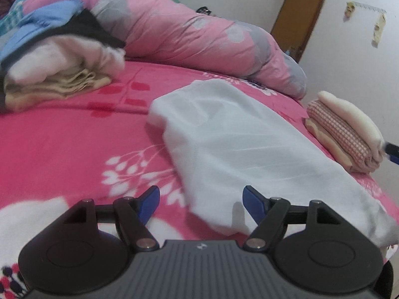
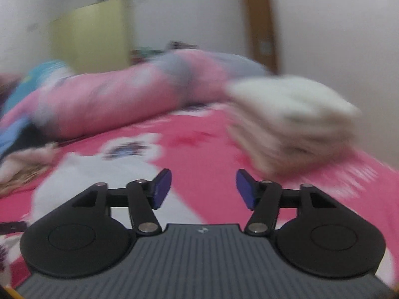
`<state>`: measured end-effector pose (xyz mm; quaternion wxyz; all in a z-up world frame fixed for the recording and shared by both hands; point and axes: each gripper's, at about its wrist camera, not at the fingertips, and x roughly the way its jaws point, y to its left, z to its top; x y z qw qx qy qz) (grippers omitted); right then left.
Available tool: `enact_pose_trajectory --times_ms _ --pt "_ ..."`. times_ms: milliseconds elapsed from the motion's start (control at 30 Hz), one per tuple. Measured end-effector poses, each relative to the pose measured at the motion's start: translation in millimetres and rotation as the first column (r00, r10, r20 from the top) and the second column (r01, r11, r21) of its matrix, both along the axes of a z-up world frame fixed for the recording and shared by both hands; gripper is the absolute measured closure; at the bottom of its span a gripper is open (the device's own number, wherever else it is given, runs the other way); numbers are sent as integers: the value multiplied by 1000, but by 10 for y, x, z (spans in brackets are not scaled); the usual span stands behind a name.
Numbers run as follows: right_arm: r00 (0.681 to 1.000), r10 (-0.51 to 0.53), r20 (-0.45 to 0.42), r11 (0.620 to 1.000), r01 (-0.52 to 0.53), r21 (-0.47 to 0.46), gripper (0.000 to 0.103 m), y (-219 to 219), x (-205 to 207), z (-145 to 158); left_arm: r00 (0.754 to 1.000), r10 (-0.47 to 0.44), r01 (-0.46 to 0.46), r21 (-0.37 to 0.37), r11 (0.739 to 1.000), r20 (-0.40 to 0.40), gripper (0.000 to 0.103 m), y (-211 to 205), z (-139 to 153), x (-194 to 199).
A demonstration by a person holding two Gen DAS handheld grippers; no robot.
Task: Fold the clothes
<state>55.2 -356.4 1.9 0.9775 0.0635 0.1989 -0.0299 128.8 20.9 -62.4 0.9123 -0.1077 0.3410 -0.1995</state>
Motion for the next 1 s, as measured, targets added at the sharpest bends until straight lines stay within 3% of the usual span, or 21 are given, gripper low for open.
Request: enact_pose_trajectory --times_ms 100,167,300,400,433,467,500,533,567,633,767,867,1000 --pt "971 230 -68 973 -231 -8 28 651 436 -36 999 33 -34 -42 999 -20 28 201 -51 -22" --pt "923 370 -105 927 -374 -24 25 1113 695 -141 998 62 -64 -69 996 -32 28 350 -77 -45" --pt "831 524 -189 833 -546 -88 25 1902 1111 -397 990 133 -137 -98 986 -40 28 674 -101 -91" --pt "753 616 -231 758 -647 -86 29 2262 1179 -555 983 180 -183 -103 978 -37 29 864 -87 -99" --pt "732 629 -264 737 -669 -97 43 2329 1200 -602 981 191 -194 -108 975 -40 29 903 -82 -96" --pt "735 609 -298 744 -659 -106 59 2368 1235 -668 979 198 -201 -113 973 -42 29 928 -74 -97" --pt "741 585 -331 754 -647 -115 98 2404 1272 -737 979 200 -204 -117 972 -39 29 929 -59 -104" --pt "745 559 -364 763 -634 -125 102 2441 1308 -806 979 201 -204 -119 972 -34 29 915 -39 -115" --pt "758 555 -342 786 -613 -82 102 2365 1300 -801 980 199 -200 -120 972 -25 29 893 -16 -132" --pt "802 537 -261 830 -557 -5 102 2116 1218 -673 982 186 -184 -123 975 4 29 832 37 -180" --pt "887 457 -59 882 -444 161 102 1341 863 -291 991 131 -125 -124 984 35 29 582 150 -197" --pt "943 328 60 905 -332 267 102 623 504 -67 997 65 -59 -113 992 52 29 322 217 -214" --pt "988 102 116 923 -138 360 103 -236 -57 -88 997 -41 45 -68 997 64 29 -110 254 -253"
